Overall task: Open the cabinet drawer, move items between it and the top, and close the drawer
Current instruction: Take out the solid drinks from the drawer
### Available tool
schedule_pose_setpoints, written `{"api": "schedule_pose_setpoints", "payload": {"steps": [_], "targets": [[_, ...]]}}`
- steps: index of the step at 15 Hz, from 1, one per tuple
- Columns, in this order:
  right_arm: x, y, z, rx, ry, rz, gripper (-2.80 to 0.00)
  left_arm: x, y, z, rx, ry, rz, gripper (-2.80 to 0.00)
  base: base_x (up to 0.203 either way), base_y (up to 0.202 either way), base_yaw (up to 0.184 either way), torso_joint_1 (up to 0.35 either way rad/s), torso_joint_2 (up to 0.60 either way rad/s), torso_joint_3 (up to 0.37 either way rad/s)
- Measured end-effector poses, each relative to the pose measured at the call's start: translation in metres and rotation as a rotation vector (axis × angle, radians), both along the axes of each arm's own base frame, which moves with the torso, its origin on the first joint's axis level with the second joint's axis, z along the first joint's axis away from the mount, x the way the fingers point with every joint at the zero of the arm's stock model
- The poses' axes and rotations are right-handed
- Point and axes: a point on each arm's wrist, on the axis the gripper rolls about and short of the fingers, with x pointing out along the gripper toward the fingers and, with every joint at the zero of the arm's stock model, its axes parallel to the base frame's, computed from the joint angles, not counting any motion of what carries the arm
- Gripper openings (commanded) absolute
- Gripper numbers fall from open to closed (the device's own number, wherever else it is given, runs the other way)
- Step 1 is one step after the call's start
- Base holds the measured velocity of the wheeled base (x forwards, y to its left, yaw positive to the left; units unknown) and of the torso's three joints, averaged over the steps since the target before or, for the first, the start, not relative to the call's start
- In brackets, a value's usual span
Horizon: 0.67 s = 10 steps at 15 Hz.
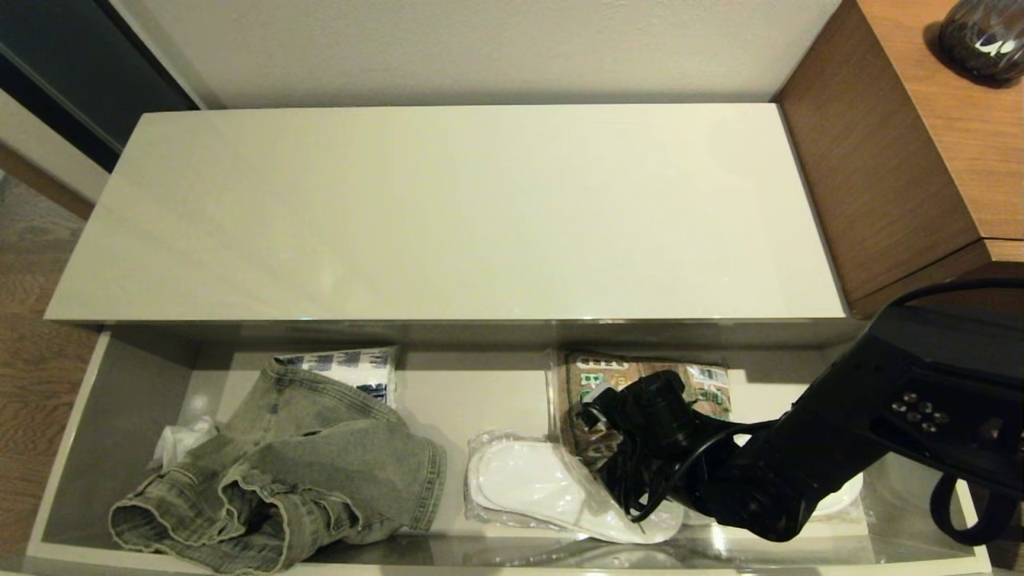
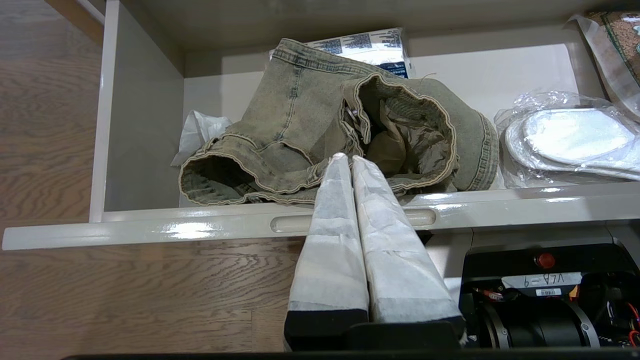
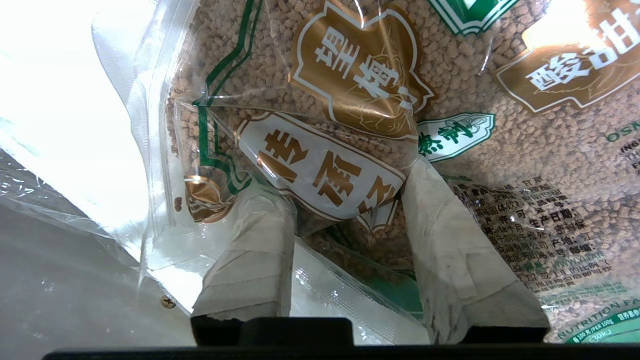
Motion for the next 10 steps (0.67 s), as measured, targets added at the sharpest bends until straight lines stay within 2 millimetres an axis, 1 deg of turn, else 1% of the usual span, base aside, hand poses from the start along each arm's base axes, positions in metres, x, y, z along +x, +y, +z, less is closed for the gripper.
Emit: {"api": "schedule_pose_setpoints", "payload": {"steps": [10], "targets": [[-0.0037, 0.0013, 0.0056, 0.021, -0.007, -0.012, -2.80, 0.0000, 0.0000, -0.0001, 0.001, 0.002, 0.000, -2.80, 0.000, 0.000, 0.000, 0.000, 0.00, 0.000]]}}
